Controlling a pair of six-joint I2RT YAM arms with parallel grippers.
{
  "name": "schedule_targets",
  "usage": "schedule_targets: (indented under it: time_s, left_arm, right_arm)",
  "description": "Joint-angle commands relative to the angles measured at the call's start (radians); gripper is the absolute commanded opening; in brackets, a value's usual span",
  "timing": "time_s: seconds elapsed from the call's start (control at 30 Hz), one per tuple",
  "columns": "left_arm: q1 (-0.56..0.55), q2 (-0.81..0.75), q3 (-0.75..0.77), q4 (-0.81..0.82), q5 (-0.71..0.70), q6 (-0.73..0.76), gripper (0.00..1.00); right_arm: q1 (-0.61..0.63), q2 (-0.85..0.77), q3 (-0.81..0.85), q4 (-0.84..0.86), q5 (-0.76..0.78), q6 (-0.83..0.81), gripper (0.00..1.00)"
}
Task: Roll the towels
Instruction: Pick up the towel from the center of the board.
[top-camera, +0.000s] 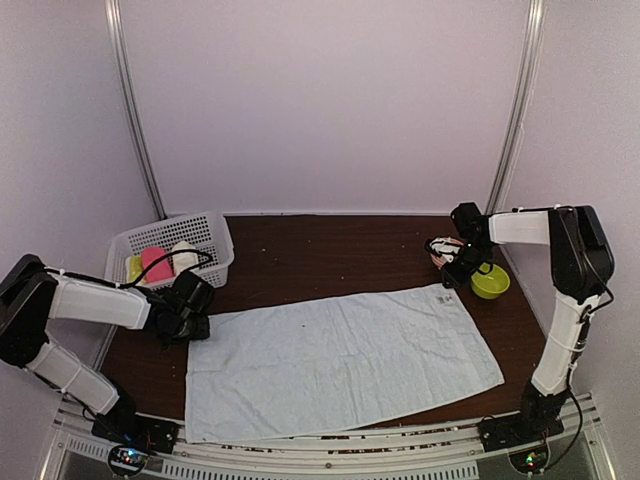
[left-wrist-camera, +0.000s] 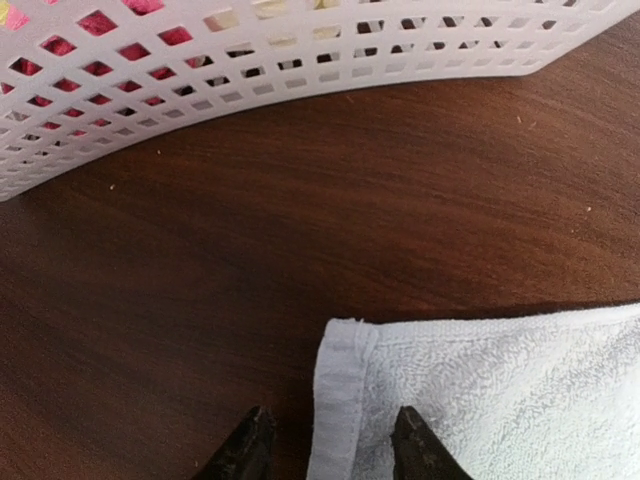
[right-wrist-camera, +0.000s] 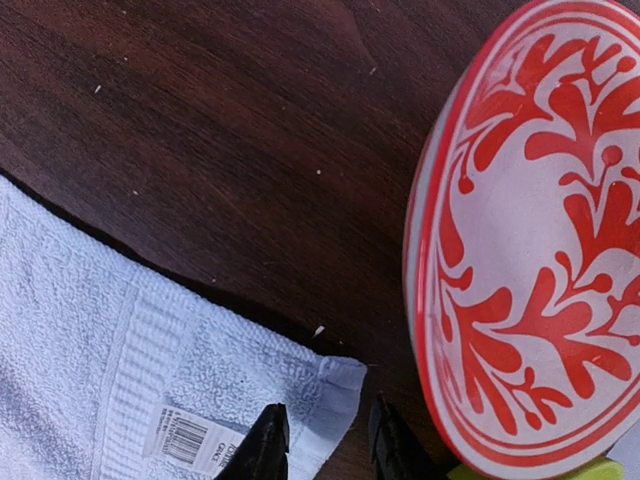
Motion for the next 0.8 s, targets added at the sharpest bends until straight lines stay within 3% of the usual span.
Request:
schedule_targets:
  time_s: [0.0,0.43,0.6,0.77]
  left_arm:
    - [0.018,-0.012,0.026,-0.004,0.019,-0.011,0.42]
    - [0.031,-0.019,0.057,-0.034,0.012,-0.002,0.43]
    - [0.054,-0.021,0.057,-0.031,0.033,0.006,0.44]
    - [0.063,-0.024,0.058,-0.029,0.036,0.006,0.44]
  right_arm:
    - [0.004,0.005,0.019,-0.031,0.015,0.024,0.28]
    - [0.003,0.066,0.004,0.003,-0.006,0.059,0.28]
    - [0.001,0.064,-0.005,0.019,-0.017,0.057,0.17]
    - [-0.011,0.021,-0.017,0.013,-0.016,0.047,0.11]
